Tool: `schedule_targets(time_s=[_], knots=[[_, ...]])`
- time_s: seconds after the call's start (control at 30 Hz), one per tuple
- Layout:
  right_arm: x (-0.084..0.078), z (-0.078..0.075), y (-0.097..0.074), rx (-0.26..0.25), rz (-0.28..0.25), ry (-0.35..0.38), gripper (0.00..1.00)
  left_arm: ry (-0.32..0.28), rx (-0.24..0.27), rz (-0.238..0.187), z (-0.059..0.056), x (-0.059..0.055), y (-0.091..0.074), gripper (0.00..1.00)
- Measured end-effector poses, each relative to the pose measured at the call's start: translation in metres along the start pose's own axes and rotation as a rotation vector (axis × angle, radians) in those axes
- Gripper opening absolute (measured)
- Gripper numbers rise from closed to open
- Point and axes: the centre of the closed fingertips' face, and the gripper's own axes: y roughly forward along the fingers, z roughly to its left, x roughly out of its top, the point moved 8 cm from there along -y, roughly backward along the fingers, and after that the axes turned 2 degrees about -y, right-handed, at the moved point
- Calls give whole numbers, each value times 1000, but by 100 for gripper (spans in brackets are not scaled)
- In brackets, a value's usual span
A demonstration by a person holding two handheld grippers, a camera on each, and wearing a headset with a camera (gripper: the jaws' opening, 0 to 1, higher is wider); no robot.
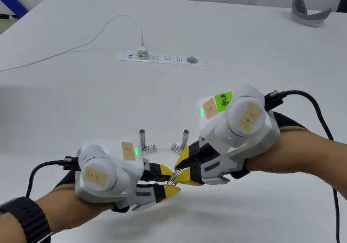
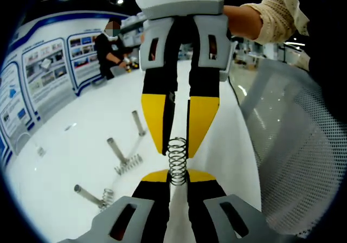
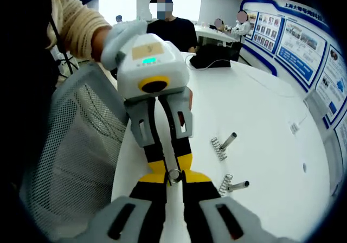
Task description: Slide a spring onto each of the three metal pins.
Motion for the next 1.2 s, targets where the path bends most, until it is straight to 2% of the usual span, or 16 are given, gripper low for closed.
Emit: schedule_targets(time_s=[0.4,0.8,1.0,1.2], knots=[[0,-1,0,-11,-32,15,13,-63,1,-30,1,-1,1,10],[-2,0,1,-16,-36,26,12,-59,1,-42,0,1,1,10],[-2,-1,0,-24,-38,39,12,-43,18,-52,1,2,1,11],[-3,-2,-2,-29,-28,44,12,-45,32,-45,1,1,-2,18]])
